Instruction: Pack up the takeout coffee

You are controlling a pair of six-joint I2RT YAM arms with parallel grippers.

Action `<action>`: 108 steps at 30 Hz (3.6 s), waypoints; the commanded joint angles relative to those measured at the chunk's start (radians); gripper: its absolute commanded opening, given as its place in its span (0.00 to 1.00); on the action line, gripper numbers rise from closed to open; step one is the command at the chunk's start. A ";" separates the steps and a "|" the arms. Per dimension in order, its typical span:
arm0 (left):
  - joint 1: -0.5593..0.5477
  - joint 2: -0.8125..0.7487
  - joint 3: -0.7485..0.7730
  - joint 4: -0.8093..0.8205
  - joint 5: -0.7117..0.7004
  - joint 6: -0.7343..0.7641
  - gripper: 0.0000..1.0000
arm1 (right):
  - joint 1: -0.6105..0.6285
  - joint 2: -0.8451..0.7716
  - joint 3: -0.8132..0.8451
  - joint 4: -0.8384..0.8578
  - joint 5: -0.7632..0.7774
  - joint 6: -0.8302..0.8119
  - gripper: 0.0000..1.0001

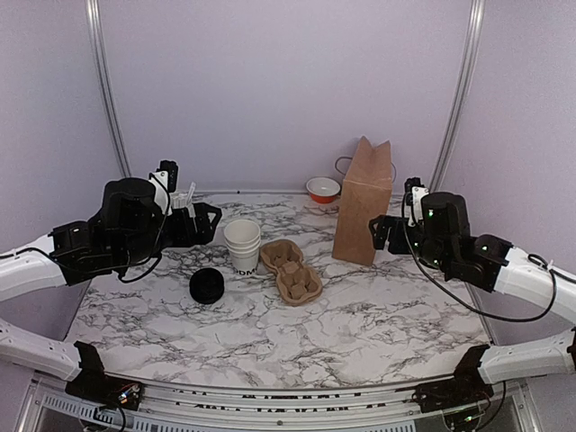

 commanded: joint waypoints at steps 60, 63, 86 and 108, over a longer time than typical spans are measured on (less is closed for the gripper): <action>0.190 0.759 0.623 -0.477 0.045 -0.201 0.33 | -0.029 -0.013 -0.019 0.129 -0.277 -0.026 0.98; 0.194 0.763 0.621 -0.475 0.040 -0.206 0.32 | -0.029 -0.011 -0.025 0.138 -0.279 -0.019 0.98; 0.196 0.780 0.626 -0.455 0.051 -0.199 0.04 | -0.031 -0.008 -0.026 0.142 -0.281 -0.024 0.97; 0.219 0.695 0.642 -0.467 0.155 -0.198 0.00 | -0.030 0.040 0.005 0.155 -0.323 -0.008 0.96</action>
